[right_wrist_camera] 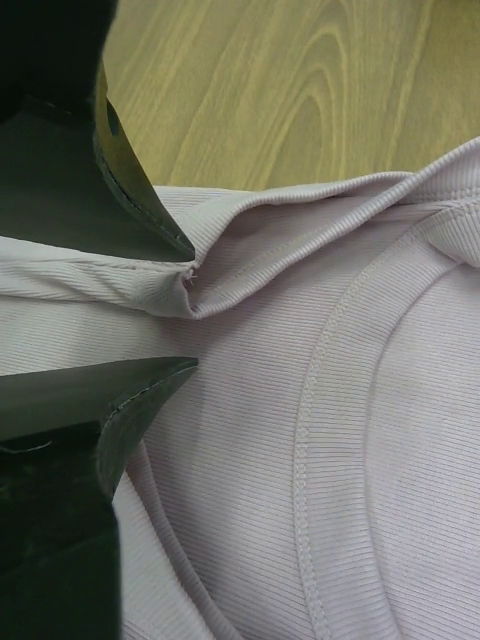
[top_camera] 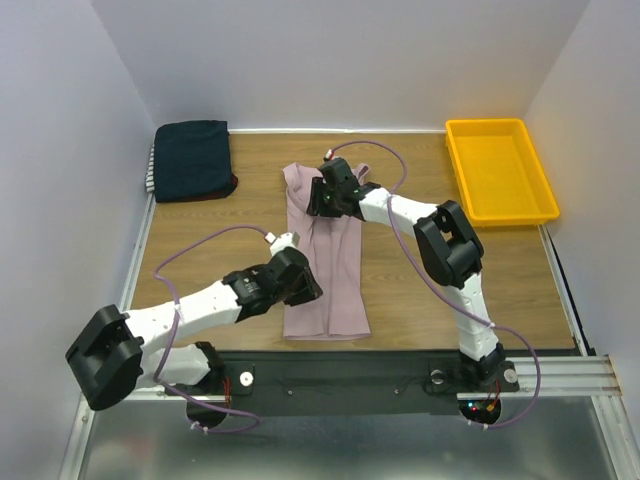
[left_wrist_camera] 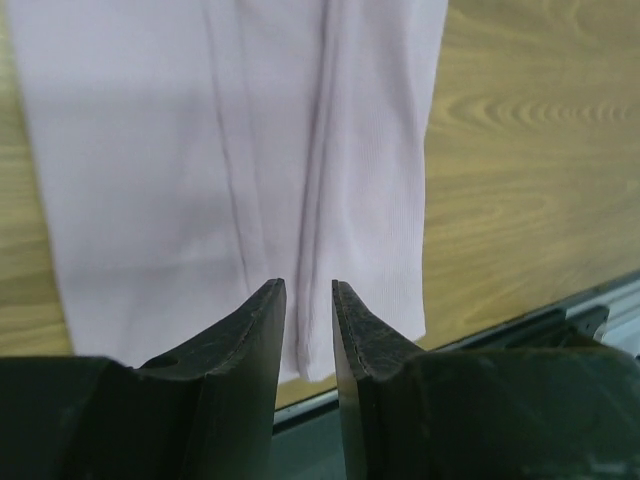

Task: Fold and stack the tank tops
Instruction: Fold the tank top

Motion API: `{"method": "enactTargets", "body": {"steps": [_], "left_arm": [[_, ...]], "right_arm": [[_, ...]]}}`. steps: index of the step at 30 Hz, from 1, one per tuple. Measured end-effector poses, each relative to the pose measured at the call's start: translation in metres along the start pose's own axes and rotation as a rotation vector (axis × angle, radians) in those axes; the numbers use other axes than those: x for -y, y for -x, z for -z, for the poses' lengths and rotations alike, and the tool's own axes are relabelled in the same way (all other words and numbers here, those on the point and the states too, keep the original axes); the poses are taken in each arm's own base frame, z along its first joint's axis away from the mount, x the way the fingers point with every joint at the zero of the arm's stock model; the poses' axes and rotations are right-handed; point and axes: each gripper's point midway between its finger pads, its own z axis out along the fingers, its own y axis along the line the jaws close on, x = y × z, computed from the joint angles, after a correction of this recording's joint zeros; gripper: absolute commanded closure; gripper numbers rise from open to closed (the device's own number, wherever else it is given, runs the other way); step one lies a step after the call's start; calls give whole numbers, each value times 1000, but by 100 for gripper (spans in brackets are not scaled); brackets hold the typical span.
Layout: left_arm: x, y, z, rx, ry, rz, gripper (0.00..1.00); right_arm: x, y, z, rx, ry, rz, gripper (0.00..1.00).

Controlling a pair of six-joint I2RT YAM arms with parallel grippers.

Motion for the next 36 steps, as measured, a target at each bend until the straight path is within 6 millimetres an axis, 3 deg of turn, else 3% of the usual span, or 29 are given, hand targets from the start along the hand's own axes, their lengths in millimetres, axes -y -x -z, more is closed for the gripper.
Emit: {"method": "enactTargets", "body": {"steps": [4,12,16,18,26,36], "left_arm": [[6,-24,-3,-55,-2,-33,66],[4,-47,-9,-102,22,-76,76],[-6,-63,-13,-135,72,-115,77],[-11,-68,-11,-140,96,-129,72],[-3,-76,-5,-130,127,-155,61],[-11,-77,-8,-100,226,-157,60]], "right_arm": [[-2,2,-3,6,-4,5,61],[-4,4,-4,9,-6,7,81],[-7,7,-3,18,-5,8,86],[-8,7,-3,20,-3,9,88],[-7,7,-3,18,-8,10,91],[-3,2,-7,6,-16,10,93]]}}
